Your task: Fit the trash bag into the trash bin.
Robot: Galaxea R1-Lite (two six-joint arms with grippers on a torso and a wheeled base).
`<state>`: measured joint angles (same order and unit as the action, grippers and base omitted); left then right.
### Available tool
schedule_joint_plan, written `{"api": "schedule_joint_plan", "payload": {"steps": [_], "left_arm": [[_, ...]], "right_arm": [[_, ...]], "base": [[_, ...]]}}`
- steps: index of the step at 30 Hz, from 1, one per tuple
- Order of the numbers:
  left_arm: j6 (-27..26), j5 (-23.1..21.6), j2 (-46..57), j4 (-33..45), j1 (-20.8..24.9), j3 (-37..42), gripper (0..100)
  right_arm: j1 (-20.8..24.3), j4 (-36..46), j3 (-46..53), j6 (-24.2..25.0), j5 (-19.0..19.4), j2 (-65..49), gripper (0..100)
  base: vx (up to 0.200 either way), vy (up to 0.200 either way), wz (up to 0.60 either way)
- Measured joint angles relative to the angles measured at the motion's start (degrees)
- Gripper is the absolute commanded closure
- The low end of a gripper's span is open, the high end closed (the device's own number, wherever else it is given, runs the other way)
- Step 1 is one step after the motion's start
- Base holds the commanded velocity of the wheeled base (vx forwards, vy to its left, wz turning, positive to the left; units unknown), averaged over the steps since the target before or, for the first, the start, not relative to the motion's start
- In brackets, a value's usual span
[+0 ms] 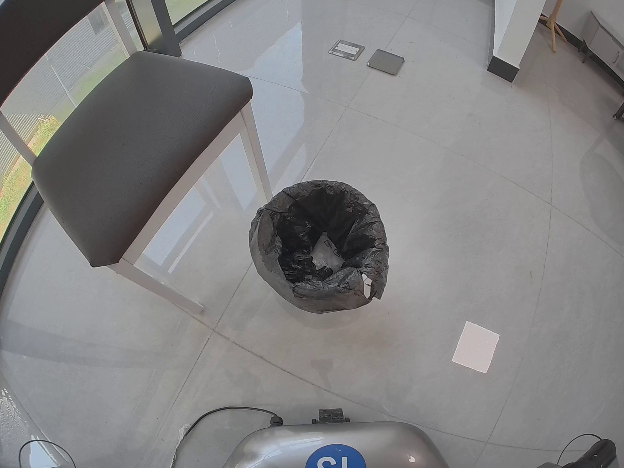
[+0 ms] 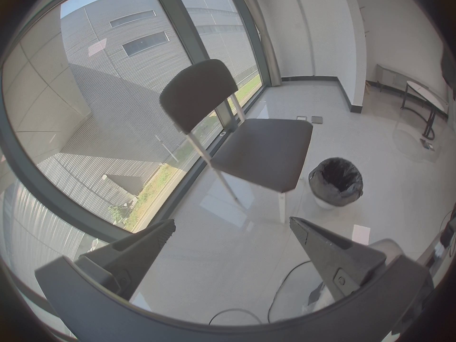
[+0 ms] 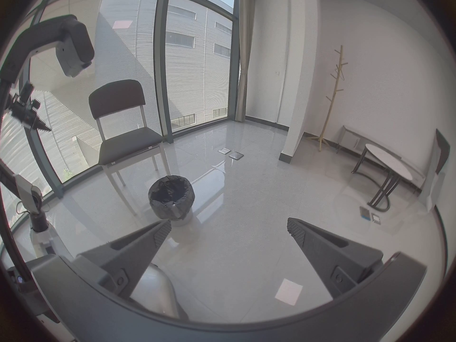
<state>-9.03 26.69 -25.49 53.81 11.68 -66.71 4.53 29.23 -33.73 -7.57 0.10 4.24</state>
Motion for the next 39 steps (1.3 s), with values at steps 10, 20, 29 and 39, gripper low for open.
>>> {"api": "schedule_joint_plan", "payload": {"steps": [10, 20, 29, 39], "left_arm": [[0.4, -0.1, 15.6, 8.9, -6.2, 0.9, 0], [5.8, -0.6, 19.8, 7.6, -6.9, 6.8, 0], [17.9, 8.6, 20.5, 7.9, -7.1, 11.1, 0], [20.6, 10.0, 23.5, 15.5, -11.8, 10.7, 0]], "right_arm": [[0.3, -1.8, 9.3, 4.0, 4.4, -3.2, 0], [0.3, -25.2, 24.5, 4.2, -3.1, -3.6, 0], [0.3, -34.1, 31.6, 4.6, -5.9, -3.6, 0], [0.3, -33.6, 32.7, 4.4, -6.6, -3.6, 0]], "base": [[0.000, 0.000, 0.00], [0.000, 0.000, 0.00], [0.000, 0.000, 0.00], [0.000, 0.000, 0.00]]}}
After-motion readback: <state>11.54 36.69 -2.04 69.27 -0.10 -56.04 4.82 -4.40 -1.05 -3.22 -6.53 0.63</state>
